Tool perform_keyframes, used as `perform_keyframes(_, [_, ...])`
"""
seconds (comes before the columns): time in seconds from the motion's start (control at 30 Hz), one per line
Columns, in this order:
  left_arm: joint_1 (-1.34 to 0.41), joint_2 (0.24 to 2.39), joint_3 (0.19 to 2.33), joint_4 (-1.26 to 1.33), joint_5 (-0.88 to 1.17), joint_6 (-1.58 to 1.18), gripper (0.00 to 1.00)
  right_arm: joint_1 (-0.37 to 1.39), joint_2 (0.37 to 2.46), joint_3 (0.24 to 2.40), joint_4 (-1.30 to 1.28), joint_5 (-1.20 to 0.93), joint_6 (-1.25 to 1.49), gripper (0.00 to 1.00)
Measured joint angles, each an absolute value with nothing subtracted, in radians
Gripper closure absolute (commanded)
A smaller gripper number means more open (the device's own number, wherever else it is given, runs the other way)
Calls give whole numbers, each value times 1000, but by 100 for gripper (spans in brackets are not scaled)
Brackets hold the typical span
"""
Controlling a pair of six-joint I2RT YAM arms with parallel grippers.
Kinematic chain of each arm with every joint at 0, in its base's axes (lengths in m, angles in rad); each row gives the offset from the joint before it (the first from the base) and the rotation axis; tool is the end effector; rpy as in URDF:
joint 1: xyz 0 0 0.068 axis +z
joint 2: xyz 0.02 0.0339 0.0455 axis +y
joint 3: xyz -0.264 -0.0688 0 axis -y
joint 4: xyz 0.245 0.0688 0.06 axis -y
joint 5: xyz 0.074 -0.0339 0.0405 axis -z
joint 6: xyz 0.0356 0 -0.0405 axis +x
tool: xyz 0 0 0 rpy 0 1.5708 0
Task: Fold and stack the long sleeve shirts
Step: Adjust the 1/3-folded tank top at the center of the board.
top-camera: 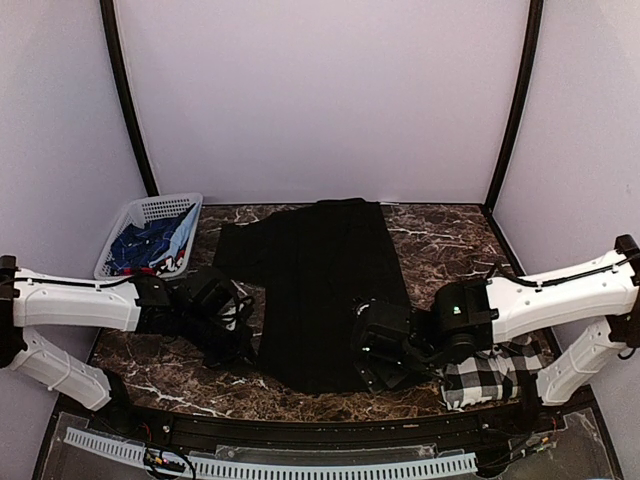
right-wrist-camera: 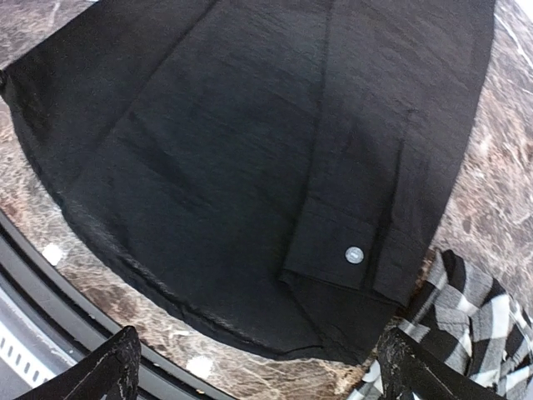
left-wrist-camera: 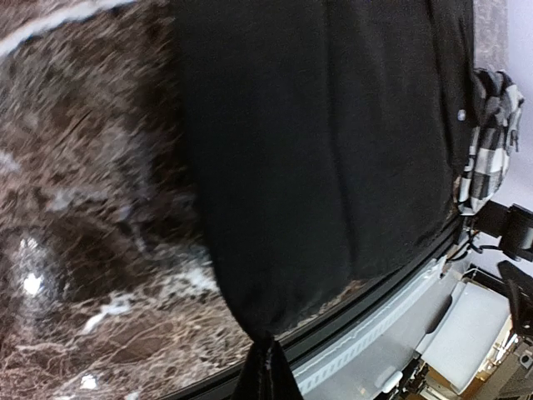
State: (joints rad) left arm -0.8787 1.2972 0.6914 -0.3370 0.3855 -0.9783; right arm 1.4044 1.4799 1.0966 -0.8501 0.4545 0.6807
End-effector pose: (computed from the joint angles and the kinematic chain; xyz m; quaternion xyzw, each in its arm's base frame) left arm 0.1474 -0.1988 0.1909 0.0126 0.9353 -0.3519 0.0357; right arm 0.0619 0.2743 0.2404 -0.3046 0.9117 0.0293 0.2743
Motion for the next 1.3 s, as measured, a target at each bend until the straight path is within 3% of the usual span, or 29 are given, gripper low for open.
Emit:
perform_keyframes(0.17, [-902,1230,594,-356,321,-1052,100,1397,1500,1092,-773,392,649,10])
perform_keyframes(0.53, [-905,1178,546,-369,271,-1119,100,1326,1585,1029,-548,220,627,68])
perform_keyframes(0.7, [-908,1175,540,-384,259,-1141,100,1326,1646,1000,-480,159,629,80])
perform_keyframes(0.77, [-908,1163,527,-390,250,-1156,99,1326,1666,985,-462,144,627,81])
perform_keyframes(0.97, [-913,1137,504,-426,241,-1179,76,1326,1690,950,-440,92,627,78])
perform_keyframes(1.03, [-913,1118,509,-457,225,-1180,65,1326,1687,950,-441,81,619,73])
perform_keyframes(1.3, [-913,1068,670,-598,113,-1141,44,1300,1625,1060,-487,95,576,44])
